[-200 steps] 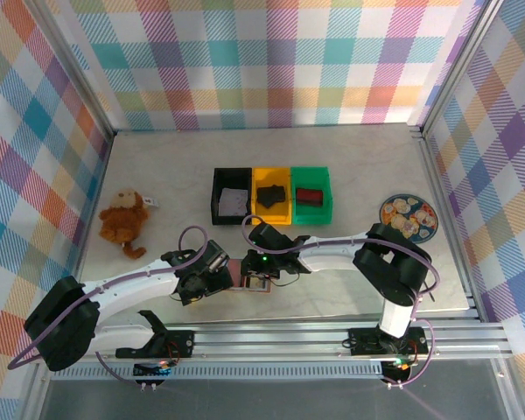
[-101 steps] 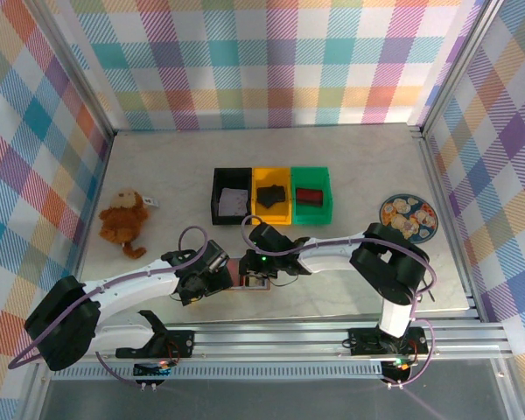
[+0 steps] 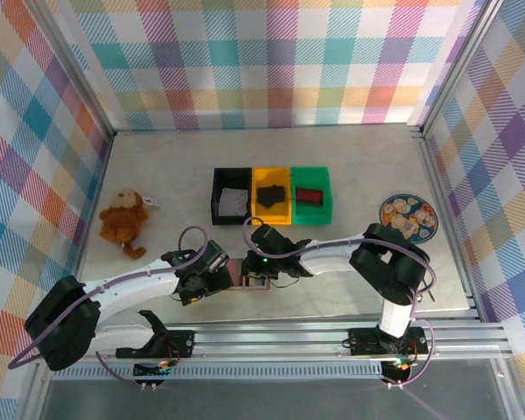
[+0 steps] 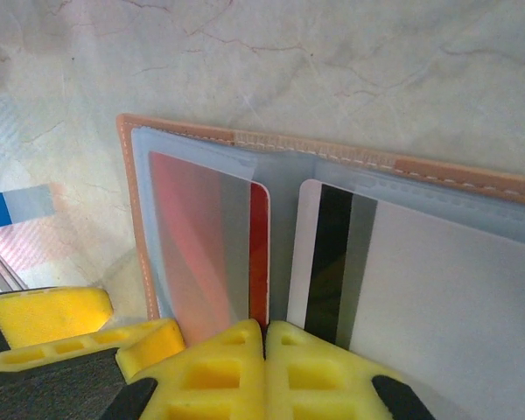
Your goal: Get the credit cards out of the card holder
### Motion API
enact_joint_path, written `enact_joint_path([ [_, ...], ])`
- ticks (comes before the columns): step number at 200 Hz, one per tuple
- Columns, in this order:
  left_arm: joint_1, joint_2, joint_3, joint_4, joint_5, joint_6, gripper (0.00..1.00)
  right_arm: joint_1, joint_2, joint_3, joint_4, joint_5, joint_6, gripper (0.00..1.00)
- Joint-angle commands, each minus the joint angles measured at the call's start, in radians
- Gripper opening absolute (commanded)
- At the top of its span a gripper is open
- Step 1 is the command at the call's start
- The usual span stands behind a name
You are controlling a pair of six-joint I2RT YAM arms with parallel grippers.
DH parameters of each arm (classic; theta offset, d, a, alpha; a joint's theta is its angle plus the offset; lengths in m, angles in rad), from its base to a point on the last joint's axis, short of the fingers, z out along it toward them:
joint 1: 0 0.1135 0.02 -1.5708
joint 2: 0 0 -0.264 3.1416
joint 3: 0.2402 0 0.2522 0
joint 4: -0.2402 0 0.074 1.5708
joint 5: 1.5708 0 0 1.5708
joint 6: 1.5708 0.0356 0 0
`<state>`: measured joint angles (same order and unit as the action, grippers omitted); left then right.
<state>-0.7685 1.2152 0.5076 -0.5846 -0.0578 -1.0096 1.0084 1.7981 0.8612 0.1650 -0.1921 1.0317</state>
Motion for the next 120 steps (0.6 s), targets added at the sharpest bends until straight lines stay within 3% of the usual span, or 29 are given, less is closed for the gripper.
enact_joint_path([
  [1, 0.01, 0.063, -0.092, 0.147, 0.121, -0.027, 0.96, 0.006, -0.026, -0.031, 0.014, -0.006, -0.007, 0.05],
  [51, 0.009, 0.064, -0.085, 0.144, 0.122, -0.027, 0.95, 0.006, -0.057, -0.056, 0.0, 0.013, -0.011, 0.0],
  [120, 0.009, 0.075, -0.079, 0.151, 0.129, -0.029, 0.96, 0.006, -0.125, -0.08, -0.035, 0.051, -0.039, 0.0],
])
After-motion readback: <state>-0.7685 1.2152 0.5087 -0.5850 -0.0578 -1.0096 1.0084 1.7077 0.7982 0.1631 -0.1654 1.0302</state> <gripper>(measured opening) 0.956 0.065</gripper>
